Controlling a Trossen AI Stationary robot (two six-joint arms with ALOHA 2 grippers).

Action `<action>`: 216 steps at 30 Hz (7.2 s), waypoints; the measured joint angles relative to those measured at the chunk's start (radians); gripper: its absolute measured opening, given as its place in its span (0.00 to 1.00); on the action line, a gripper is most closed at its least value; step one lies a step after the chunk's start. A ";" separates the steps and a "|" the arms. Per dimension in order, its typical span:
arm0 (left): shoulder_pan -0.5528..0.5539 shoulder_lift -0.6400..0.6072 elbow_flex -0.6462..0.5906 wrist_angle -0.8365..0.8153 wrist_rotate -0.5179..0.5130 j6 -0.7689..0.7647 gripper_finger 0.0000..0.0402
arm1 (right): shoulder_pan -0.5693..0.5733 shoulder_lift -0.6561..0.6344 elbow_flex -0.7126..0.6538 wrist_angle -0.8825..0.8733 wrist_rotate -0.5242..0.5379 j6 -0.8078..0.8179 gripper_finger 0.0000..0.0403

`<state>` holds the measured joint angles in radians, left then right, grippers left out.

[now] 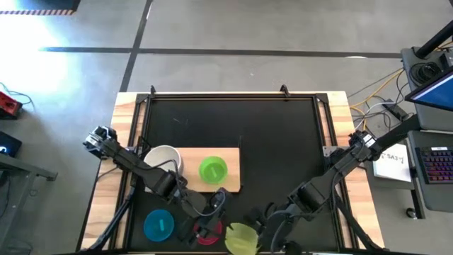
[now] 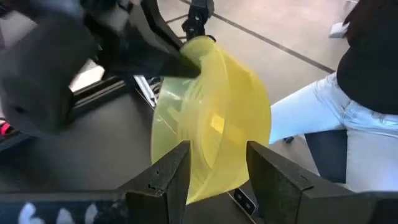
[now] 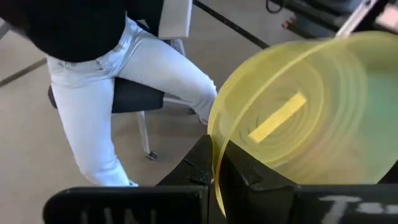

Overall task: Place and stack bowls onto a shelf
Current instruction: Stack the yellow bowl on top of the small green bowl on the shelf, then stack the blue bowl on top of the green bowl on the shelf

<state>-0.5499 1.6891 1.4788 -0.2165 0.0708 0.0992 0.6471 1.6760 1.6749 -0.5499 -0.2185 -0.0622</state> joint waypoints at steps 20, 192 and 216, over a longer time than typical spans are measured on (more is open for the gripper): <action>0.002 0.038 0.000 0.123 0.277 -0.001 0.03 | -0.018 0.004 0.045 -0.029 0.007 -0.229 0.02; -0.289 0.289 -0.062 -0.860 0.073 -1.932 0.02 | -0.078 -0.253 0.000 -0.550 0.288 0.471 0.46; -0.149 0.273 0.450 -1.131 -0.350 -1.517 0.00 | -0.078 -0.253 0.000 -0.651 0.289 0.471 0.46</action>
<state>-0.6992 1.9621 1.9287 -1.3479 -0.2797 -1.4173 0.5694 1.4227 1.6745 -1.2007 0.0700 0.4088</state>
